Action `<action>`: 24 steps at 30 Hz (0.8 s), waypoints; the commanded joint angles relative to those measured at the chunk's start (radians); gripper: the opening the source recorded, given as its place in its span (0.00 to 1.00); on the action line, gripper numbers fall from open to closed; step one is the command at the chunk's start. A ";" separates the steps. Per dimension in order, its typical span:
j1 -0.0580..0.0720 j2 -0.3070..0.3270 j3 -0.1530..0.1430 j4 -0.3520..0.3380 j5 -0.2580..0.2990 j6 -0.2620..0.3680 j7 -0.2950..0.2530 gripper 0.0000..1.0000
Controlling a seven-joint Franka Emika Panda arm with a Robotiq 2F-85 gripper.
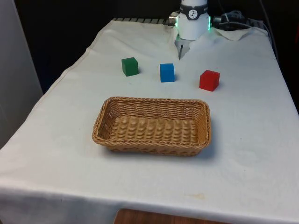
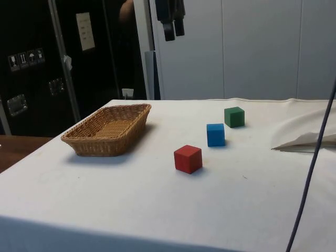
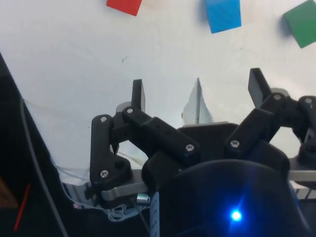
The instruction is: Pick up the blue cube and place it into the basket.
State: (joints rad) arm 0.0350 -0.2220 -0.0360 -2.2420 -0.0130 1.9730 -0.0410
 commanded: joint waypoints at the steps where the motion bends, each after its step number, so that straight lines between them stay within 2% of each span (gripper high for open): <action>1: 0.000 -0.017 0.002 -0.023 -0.013 0.021 0.004 1.00; 3: 0.000 -0.035 0.003 -0.050 -0.020 0.034 0.004 1.00; 6: 0.000 -0.031 0.000 -0.047 -0.014 0.023 0.000 1.00; 7: -0.001 -0.052 0.003 -0.078 -0.027 0.049 0.004 1.00; 14: -0.001 -0.095 0.004 -0.146 -0.050 0.087 0.004 1.00; 16: 0.000 -0.092 0.001 -0.144 -0.044 0.077 0.000 1.00; 24: -0.002 -0.135 0.003 -0.220 -0.087 0.135 -0.001 1.00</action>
State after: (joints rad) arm 0.0350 -0.3440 -0.0350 -2.4370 -0.0850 2.0830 -0.0430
